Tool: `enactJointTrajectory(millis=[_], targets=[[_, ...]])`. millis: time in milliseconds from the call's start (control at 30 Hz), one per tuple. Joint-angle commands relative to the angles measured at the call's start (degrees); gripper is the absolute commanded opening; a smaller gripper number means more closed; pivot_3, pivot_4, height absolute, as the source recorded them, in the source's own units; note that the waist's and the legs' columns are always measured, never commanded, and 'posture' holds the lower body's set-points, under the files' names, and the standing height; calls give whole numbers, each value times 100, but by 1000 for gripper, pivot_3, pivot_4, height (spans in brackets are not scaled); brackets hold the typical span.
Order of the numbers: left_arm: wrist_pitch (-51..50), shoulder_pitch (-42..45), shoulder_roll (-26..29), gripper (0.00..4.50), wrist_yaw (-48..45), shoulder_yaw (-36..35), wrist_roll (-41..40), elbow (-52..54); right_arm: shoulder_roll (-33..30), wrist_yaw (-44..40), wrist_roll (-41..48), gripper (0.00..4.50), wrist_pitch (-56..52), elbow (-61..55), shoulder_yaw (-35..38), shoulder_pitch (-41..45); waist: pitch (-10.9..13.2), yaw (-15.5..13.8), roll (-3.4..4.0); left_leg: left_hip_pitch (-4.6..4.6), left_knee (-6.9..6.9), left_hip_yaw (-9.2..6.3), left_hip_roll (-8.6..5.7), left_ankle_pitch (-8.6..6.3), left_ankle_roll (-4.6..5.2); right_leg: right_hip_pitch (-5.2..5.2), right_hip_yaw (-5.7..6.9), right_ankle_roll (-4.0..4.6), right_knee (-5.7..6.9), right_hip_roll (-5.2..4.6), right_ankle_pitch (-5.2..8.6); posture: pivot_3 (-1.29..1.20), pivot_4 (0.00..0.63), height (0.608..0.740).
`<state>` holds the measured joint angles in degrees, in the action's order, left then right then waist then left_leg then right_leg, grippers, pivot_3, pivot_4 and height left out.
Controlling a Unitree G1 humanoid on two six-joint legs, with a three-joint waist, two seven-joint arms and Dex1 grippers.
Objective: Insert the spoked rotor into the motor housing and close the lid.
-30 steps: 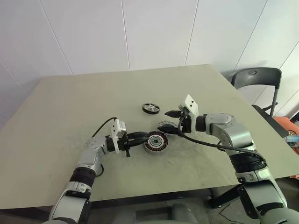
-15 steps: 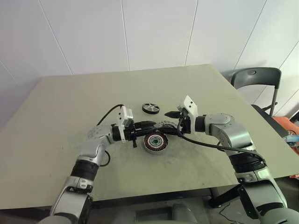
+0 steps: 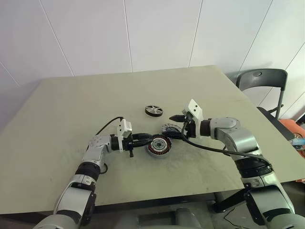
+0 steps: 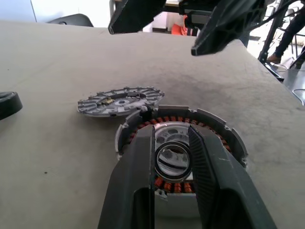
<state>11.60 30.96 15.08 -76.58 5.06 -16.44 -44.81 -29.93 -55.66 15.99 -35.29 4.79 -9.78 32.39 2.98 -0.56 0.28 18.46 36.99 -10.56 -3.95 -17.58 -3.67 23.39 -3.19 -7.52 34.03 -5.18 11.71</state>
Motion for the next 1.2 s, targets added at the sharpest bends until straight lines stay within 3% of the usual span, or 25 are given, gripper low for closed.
enactJointTrajectory(millis=[33, 733, 1200], targets=[[-48, 31, -48, 716, -24, -37, -56, 441, -47, -4, 61, 4500, 67, -157, 143, 79, 0, -1, 0, 0, 0, 0, 0, 0, 0, 0, 0, 0, 0, 0, 0, 0, 0, 740], [-1944, -189, -309, 716, 1139, 713, 171, 3135, -27, 116, 62, 4500, 54, -201, 125, 59, 1, 10, -1, -2, 3, 0, 0, 0, 0, -3, 0, -1, 2, 1, 0, 0, 0, 740], [-2053, -273, -154, 716, 1439, 825, 329, 3389, 102, 135, 380, 4500, -39, -298, 440, 139, 1, 14, 0, -2, 1, 0, 0, 0, 0, -3, 0, 0, 1, 1, 1, 0, 0, 740]])
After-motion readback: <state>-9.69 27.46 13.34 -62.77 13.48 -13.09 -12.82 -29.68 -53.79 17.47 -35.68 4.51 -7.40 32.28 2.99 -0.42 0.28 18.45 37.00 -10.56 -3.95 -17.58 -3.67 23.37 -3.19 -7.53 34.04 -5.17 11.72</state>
